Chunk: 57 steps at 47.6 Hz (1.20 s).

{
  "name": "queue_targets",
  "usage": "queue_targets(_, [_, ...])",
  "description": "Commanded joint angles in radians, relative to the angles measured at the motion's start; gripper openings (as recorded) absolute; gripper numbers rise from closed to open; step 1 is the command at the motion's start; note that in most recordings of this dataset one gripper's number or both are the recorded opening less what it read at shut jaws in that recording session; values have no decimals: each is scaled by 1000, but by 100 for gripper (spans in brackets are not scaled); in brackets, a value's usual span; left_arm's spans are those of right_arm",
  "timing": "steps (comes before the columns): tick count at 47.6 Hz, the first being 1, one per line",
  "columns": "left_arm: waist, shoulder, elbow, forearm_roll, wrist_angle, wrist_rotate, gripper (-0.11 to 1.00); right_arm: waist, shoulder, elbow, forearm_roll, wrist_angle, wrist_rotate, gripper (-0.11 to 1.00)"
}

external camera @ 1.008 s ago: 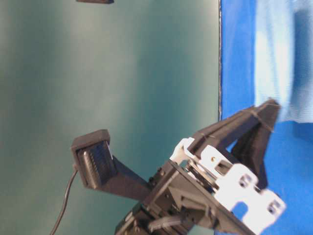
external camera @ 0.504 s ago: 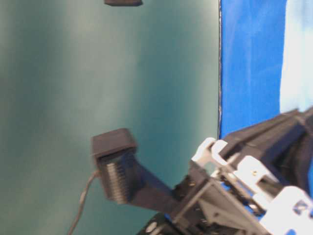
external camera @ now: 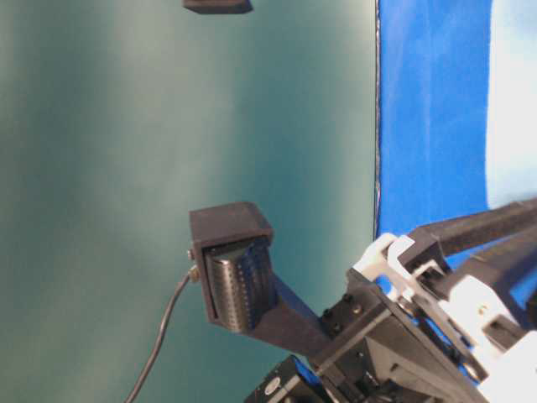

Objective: Fold the light blue towel.

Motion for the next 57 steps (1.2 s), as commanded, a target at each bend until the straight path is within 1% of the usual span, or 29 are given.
queue_targets(1, [0,-18,-20,-2,-8,-2,40,8,-8,-18,0,-9,-3,45])
queue_targets(4, [0,-23,-20,-2,-5,0,53,17,-11,-26,0,-8,-3,61])
queue_targets(6, [0,-29,-20,-2,0,2,58,20,-15,-32,0,-8,-3,64])
queue_targets(8, [0,-38,-20,-2,5,5,59,23,-26,-38,0,-6,-3,61])
queue_targets(13, [0,-72,-18,-2,21,6,56,37,-52,-54,0,-6,-3,55])
queue_targets(21, [0,-160,-11,-2,71,6,55,80,-115,-91,0,32,-3,56])
queue_targets(28, [0,-253,2,-2,106,11,55,98,-192,-117,-9,118,-15,56])
queue_targets(31, [0,-304,14,-2,107,15,55,98,-233,-117,-28,155,-20,56])
queue_targets(35, [0,-357,38,-2,106,21,55,98,-296,-103,-66,190,-25,56])
queue_targets(42, [-2,-451,92,-2,103,25,55,98,-445,-60,-124,207,-25,56])
queue_targets(51, [5,-611,193,-2,92,31,55,98,-655,-2,-189,239,-25,56])
queue_targets(57, [25,-719,279,-2,64,29,55,98,-772,43,-245,284,-26,56])
